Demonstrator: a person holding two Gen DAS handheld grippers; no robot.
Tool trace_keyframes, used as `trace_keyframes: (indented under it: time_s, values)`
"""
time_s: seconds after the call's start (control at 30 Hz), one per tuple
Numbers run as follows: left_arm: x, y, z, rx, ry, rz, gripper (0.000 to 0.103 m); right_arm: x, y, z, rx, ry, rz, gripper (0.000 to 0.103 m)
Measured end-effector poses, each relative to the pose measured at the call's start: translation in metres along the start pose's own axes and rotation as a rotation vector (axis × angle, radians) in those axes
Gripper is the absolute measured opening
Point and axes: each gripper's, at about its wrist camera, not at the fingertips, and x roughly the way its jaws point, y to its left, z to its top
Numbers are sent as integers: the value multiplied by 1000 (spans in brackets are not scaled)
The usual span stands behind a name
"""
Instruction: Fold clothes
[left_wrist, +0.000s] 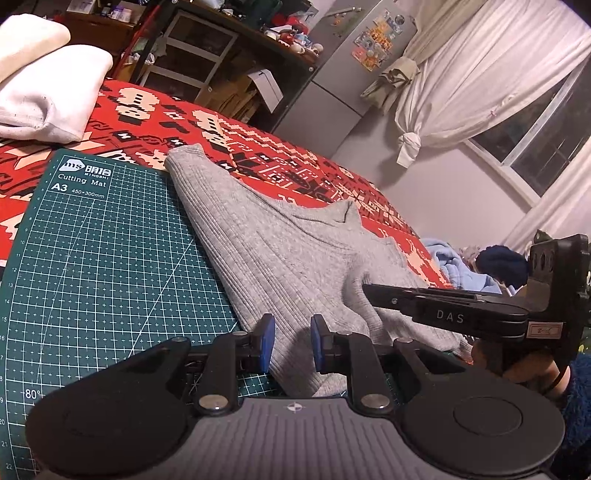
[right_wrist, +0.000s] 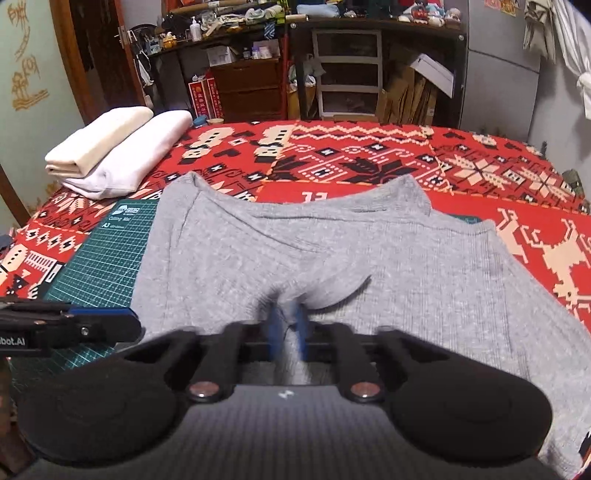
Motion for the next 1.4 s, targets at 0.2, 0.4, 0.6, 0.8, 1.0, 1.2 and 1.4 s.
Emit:
trace_keyframes:
  time_s: [0.2, 0.4, 0.6, 0.8, 1.0, 1.2, 1.4]
  values:
    - [0, 1, 1, -4, 1, -2, 19, -6, -28, -3, 170, -44, 74, 31]
    - [1, 0, 0, -1, 2, -4, 20, 4, -35, -1, 191, -44, 95, 17]
    - [0, 1, 0, -3, 1, -5, 20, -9, -32, 5, 124, -39, 20, 3]
    - [3, -3, -1, 18, 9, -3, 20, -18, -36, 10, 22, -27, -70, 19]
    - [2, -1, -1, 12, 8, -2, 20, -19, -69, 13, 192, -79, -75, 24]
    - [2, -2, -1, 17, 9, -2, 20, 3, -72, 21, 215, -78, -16, 30]
    - [2, -1, -1, 11, 10, -7, 20, 21, -54, 23, 173, -31, 15, 18]
